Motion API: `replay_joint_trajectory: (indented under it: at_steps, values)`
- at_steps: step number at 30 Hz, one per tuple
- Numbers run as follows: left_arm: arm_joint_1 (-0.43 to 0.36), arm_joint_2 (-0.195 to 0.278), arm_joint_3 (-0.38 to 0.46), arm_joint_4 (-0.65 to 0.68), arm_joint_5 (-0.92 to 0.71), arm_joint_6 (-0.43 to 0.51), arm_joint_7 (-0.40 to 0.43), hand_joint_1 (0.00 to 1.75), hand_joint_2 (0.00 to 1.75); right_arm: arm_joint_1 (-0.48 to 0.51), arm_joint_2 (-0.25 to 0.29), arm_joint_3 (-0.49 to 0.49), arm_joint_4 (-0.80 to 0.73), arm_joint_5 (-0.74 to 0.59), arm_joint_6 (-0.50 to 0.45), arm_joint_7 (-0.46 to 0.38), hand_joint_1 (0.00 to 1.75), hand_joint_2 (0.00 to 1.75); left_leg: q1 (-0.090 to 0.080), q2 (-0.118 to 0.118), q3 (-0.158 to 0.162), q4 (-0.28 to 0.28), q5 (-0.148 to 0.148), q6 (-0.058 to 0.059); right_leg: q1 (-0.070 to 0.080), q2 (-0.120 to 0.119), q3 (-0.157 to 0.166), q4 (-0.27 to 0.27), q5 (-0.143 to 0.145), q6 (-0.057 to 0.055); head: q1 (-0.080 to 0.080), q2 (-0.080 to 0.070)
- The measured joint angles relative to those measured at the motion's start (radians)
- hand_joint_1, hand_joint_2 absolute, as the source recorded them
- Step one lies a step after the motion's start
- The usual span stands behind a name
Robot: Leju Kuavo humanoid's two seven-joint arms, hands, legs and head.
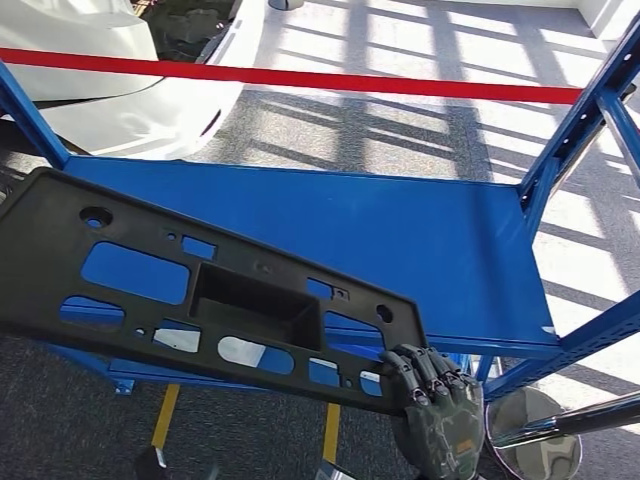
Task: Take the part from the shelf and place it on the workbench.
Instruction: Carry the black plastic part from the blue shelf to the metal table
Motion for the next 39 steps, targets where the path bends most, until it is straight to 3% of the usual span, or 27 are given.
replay_joint_trajectory:
  at_steps: [12, 16, 18, 20, 22, 23, 24, 26, 28, 30, 32, 34, 36, 37, 38, 39]
  values:
    - [0.0, 0.001, 0.001, 0.0, 0.0, 0.04, 0.022, 0.0, 1.75, 0.005, 0.002, 0.0, 0.0, 0.0, 0.0, 0.024, 1.75, 1.75, -0.005, 0.0, 0.0, 0.003, -0.002, 0.004, -0.005, 0.0, 0.001, -0.003, 0.001, 0.003, 0.0, 0.0]
    - [0.0, 0.001, 0.001, 0.0, 0.0, 0.046, 0.023, 0.0, 1.75, 0.005, 0.004, 0.0, 0.0, 0.0, 0.0, 0.031, 1.75, 1.75, -0.007, 0.001, 0.004, -0.006, 0.007, 0.018, -0.01, 0.0, 0.002, 0.0, -0.002, 0.014, 0.0, 0.0]
    - [0.0, 0.001, 0.001, 0.0, 0.0, 0.047, 0.024, 0.0, 1.75, 0.005, 0.005, 0.0, 0.0, 0.0, 0.0, 0.035, 1.75, 1.75, -0.002, 0.004, 0.008, -0.018, 0.015, 0.027, -0.01, -0.001, -0.011, 0.044, -0.044, 0.018, 0.001, 0.0]
    - [0.0, 0.001, 0.001, 0.0, 0.0, 0.048, 0.025, 0.0, 1.75, 0.006, 0.005, 0.0, 0.0, 0.0, -0.001, 0.036, 1.75, 1.75, -0.002, 0.006, 0.008, -0.019, 0.018, 0.03, -0.012, -0.002, -0.053, 0.162, -0.118, 0.021, 0.001, 0.0]
    - [0.0, 0.001, 0.001, 0.0, 0.0, 0.048, 0.023, 0.0, 1.75, 0.008, 0.005, 0.0, 0.002, 0.0, -0.001, 0.038, 1.75, 1.75, -0.002, 0.008, 0.008, -0.019, 0.02, 0.029, -0.013, -0.002, -0.086, 0.266, -0.157, 0.026, 0.001, 0.0]
    - [0.0, 0.001, 0.002, 0.0, 0.0, 0.047, 0.021, 0.0, 1.75, 0.008, 0.005, 0.0, 0.004, 0.0, -0.001, 0.039, 1.75, 1.75, -0.002, 0.008, 0.008, -0.018, 0.021, 0.028, -0.014, -0.002, -0.081, 0.269, -0.148, 0.027, 0.001, 0.0]
    - [0.0, 0.001, 0.002, 0.0, 0.0, 0.046, 0.019, 0.0, 1.75, 0.007, 0.005, 0.0, 0.005, 0.0, -0.001, 0.041, 1.75, 1.75, -0.001, 0.008, 0.008, -0.017, 0.022, 0.025, -0.015, -0.002, -0.056, 0.229, -0.12, 0.028, 0.001, 0.0]
    - [0.0, 0.001, 0.002, 0.0, 0.0, 0.047, 0.017, 0.0, 1.75, 0.004, 0.005, 0.001, 0.007, 0.0, -0.001, 0.047, 1.75, 1.75, -0.001, 0.006, 0.006, -0.016, 0.025, 0.017, -0.018, -0.001, 0.023, 0.085, -0.058, 0.029, 0.001, 0.0]
    - [0.0, 0.003, 0.002, 0.0, 0.0, 0.051, 0.017, 0.0, 1.75, 0.001, 0.005, 0.003, 0.007, 0.0, -0.001, 0.053, 1.75, 1.75, -0.002, 0.005, 0.003, -0.015, 0.032, 0.004, -0.015, 0.004, 0.065, -0.002, -0.031, 0.023, 0.0, 0.0]
    - [0.001, 0.004, 0.002, 0.0, 0.0, 0.054, 0.017, 0.0, 1.75, 0.001, 0.004, 0.004, 0.009, 0.0, -0.001, 0.056, 1.75, 1.75, 0.0, 0.004, -0.002, -0.017, 0.042, -0.011, -0.01, 0.007, 0.058, -0.008, -0.026, 0.011, -0.001, 0.0]
    - [0.003, 0.005, 0.003, 0.0, 0.0, 0.055, 0.017, 0.0, 1.75, 0.0, 0.004, 0.005, 0.01, 0.0, -0.001, 0.058, 1.75, 1.75, 0.005, 0.004, -0.012, -0.006, 0.025, -0.024, -0.01, 0.003, 0.046, -0.01, -0.014, -0.008, -0.001, 0.0]
    - [0.004, 0.006, 0.003, 0.0, 0.0, 0.056, 0.017, 0.0, 1.75, -0.002, 0.004, 0.006, 0.011, 0.0, -0.001, 0.058, 1.75, 1.75, 0.007, 0.004, -0.036, 0.063, -0.049, -0.031, -0.01, -0.003, 0.03, -0.013, 0.001, -0.027, -0.002, 0.0]
    - [0.005, 0.008, 0.003, 0.0, 0.0, 0.056, 0.017, 0.0, 1.75, -0.002, 0.004, 0.007, 0.014, 0.0, -0.001, 0.058, 1.75, 1.75, 0.006, 0.004, -0.068, 0.188, -0.132, -0.033, -0.005, -0.007, 0.011, -0.011, 0.014, -0.034, -0.002, 0.0]
    - [0.006, 0.008, 0.004, 0.0, 0.0, 0.056, 0.017, 0.0, 1.75, -0.002, 0.004, 0.007, 0.016, 0.0, -0.001, 0.058, 1.75, 1.75, 0.006, 0.004, -0.074, 0.235, -0.152, -0.033, -0.003, -0.008, 0.0, -0.009, 0.021, -0.035, -0.002, 0.0]
    - [0.006, 0.009, 0.004, 0.0, 0.0, 0.056, 0.017, 0.0, 1.75, -0.002, 0.004, 0.007, 0.018, 0.0, -0.001, 0.058, 1.75, 1.75, 0.006, 0.004, -0.065, 0.25, -0.15, -0.033, -0.002, -0.01, -0.012, -0.007, 0.027, -0.035, -0.002, 0.0]
    - [0.007, 0.009, 0.003, 0.0, 0.0, 0.056, 0.017, 0.0, 1.75, -0.002, 0.004, 0.007, 0.02, 0.0, -0.001, 0.058, 1.75, 1.75, 0.006, 0.004, -0.039, 0.229, -0.132, -0.032, -0.001, -0.01, -0.022, -0.004, 0.033, -0.034, -0.002, 0.0]
